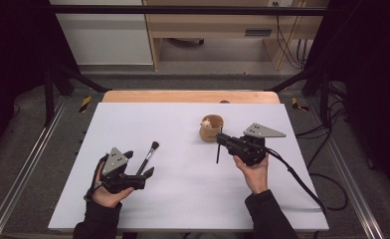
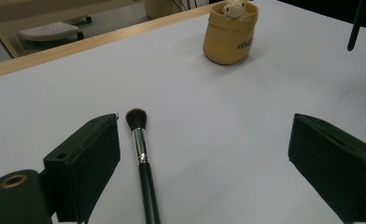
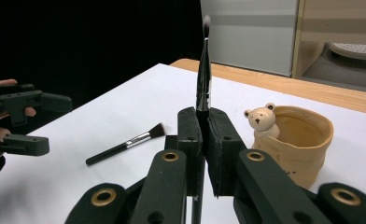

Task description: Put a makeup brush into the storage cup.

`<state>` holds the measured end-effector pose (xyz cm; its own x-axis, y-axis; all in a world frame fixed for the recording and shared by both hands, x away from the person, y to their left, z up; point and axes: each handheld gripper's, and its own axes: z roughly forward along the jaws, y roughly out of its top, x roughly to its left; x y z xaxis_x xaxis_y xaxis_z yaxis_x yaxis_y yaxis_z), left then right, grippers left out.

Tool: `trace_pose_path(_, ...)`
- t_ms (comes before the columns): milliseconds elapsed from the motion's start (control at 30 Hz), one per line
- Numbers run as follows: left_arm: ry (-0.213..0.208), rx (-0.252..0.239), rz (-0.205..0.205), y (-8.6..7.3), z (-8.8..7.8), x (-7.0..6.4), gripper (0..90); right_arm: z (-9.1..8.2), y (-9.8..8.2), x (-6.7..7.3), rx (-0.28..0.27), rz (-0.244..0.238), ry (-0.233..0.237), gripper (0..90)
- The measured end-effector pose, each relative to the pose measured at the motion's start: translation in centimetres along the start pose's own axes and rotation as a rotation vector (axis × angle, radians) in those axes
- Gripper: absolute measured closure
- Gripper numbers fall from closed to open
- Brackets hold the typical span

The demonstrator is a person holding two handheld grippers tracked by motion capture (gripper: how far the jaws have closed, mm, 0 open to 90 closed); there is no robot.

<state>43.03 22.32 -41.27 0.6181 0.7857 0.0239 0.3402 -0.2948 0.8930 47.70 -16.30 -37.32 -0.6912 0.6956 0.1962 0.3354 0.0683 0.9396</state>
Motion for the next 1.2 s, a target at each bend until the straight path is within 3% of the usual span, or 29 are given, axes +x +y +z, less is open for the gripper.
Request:
trace_pose_path(633, 0.024, -0.017, -0.016, -1.0, -0.9, 1.7, 7.5, 0.2, 0.5, -0.6, -0.025, 0.013, -0.014, 85.2)
trace_pose_path(1200, 0.035, 0.003, -0.024, -1.7, -1.0, 2.5, 6.9, 1.5, 1.9, -1.8, -0.060, 0.010, -0.090, 85.2)
